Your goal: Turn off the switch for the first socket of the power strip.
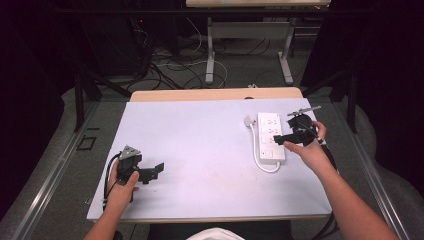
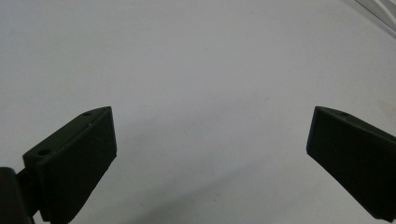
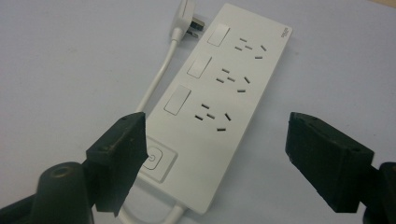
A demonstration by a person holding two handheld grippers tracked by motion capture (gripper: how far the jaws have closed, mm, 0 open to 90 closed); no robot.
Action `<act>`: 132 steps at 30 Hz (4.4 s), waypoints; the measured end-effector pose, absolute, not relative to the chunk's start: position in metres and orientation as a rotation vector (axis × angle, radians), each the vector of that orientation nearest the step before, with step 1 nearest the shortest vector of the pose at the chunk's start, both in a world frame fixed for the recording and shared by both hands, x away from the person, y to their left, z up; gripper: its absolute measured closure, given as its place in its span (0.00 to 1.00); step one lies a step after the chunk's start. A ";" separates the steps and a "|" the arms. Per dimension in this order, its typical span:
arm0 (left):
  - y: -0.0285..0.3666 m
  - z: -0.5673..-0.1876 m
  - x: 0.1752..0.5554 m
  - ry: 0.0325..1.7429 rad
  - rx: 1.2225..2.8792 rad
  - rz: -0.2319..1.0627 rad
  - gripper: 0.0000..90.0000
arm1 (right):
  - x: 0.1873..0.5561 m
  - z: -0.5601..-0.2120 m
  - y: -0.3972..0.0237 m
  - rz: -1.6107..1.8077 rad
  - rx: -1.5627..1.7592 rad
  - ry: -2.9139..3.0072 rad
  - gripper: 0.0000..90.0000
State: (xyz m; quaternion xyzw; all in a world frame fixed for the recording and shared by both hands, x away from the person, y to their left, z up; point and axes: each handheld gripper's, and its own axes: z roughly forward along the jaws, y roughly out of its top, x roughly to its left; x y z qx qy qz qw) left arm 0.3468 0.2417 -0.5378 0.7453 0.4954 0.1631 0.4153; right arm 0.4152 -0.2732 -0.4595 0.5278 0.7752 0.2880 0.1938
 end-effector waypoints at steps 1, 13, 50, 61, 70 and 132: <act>0.242 -0.538 0.347 1.244 1.874 0.410 0.02 | 0.416 -0.460 -0.272 0.807 1.489 2.174 0.23; 0.242 -0.537 0.347 1.244 1.881 0.403 0.02 | 0.430 -0.467 -0.265 0.779 1.486 2.175 0.27; 0.242 -0.538 0.347 1.245 1.887 0.401 0.02 | 0.459 -0.482 -0.239 0.773 1.449 2.224 0.47; 0.242 -0.538 0.347 1.246 1.878 0.410 0.02 | 0.467 -0.489 -0.236 0.790 1.490 2.250 0.54; 0.242 -0.538 0.348 1.245 1.880 0.411 0.02 | 0.470 -0.494 -0.234 0.754 1.492 2.262 0.59; 0.243 -0.538 0.348 1.241 1.883 0.412 0.02 | 0.484 -0.517 -0.223 0.713 1.517 2.286 1.00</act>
